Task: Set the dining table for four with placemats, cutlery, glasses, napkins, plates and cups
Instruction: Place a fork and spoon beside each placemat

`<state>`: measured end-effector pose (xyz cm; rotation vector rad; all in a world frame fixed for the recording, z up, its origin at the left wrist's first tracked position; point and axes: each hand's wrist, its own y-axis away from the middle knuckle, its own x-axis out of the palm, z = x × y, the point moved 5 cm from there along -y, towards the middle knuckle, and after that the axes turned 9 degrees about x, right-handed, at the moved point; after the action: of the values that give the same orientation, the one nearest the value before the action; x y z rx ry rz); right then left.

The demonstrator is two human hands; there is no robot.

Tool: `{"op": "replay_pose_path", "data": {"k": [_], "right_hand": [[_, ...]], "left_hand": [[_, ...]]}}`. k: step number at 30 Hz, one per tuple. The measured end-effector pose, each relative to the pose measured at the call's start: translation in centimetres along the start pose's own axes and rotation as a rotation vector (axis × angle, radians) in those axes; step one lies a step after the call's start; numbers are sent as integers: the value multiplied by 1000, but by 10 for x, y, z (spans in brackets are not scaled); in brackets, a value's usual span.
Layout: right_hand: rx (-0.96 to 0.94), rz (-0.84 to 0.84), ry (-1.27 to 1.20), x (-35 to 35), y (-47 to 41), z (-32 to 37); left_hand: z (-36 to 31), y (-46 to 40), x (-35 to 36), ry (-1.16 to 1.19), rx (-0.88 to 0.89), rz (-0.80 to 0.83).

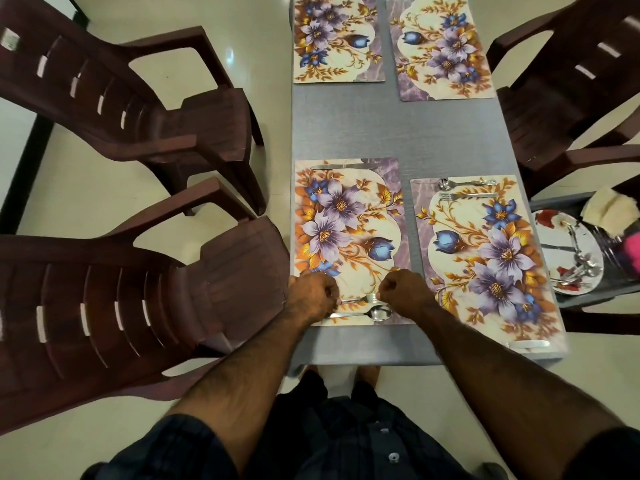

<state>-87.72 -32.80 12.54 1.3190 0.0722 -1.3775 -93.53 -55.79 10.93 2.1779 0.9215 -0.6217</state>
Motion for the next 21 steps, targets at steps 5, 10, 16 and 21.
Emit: {"op": "replay_pose_path", "data": {"k": [5,10,16,21], "right_hand": [[58,-116,-47,-19,11,-9],[91,-243,-149,-56,36,-34],[78,-347,-278,-78,71,-85],[86,-317,-459,-70,97,-158]], "left_hand": [[-1,3,-25,13,49,-129],[-13,1,-62,15,106,-235],[-84,-3,-59,-21,283,-302],[-171,6,20,-62,415,-216]]}}
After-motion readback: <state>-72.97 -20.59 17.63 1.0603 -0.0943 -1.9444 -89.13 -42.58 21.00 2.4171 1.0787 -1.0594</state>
